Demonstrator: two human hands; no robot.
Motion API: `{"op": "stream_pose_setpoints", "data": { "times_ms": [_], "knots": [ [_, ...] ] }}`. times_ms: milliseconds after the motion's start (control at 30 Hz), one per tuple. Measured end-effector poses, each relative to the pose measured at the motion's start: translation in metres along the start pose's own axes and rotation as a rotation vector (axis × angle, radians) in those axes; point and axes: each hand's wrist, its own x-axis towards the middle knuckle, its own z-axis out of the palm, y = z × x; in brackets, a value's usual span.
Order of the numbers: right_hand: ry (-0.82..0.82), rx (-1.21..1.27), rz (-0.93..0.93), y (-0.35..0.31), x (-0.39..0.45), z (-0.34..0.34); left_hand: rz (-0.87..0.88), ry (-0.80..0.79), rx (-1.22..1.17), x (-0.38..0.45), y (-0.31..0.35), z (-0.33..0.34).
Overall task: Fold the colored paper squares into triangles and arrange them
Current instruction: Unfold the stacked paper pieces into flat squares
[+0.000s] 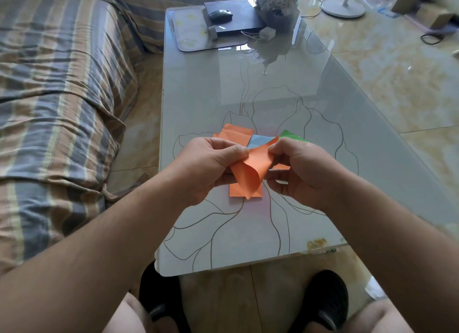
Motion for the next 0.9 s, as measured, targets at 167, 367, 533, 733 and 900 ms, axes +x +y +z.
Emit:
{"op": "stream_pose_setpoints", "data": {
  "times_ms": [167,367,533,733,900],
  "knots": [
    [-0.010,0.011,-0.007,-0.003,0.001,-0.001,0.009,-0.008,0.013,-0.001,0.000,-0.001],
    [-0.006,-0.052,-0.074,-0.009,0.003,-0.010,0.013,-0.004,0.019,-0.001,0.002,-0.002],
    [0.002,-0.103,-0.116,-0.012,0.001,-0.013,0.020,-0.005,0.022,0.000,0.003,-0.003],
    [-0.104,-0.056,0.025,0.003,-0.005,0.001,0.089,0.022,0.015,0.002,0.000,-0.003],
    [-0.151,-0.076,0.017,0.006,-0.008,0.004,0.121,0.056,0.004,0.003,-0.001,-0.004]
  ]
}}
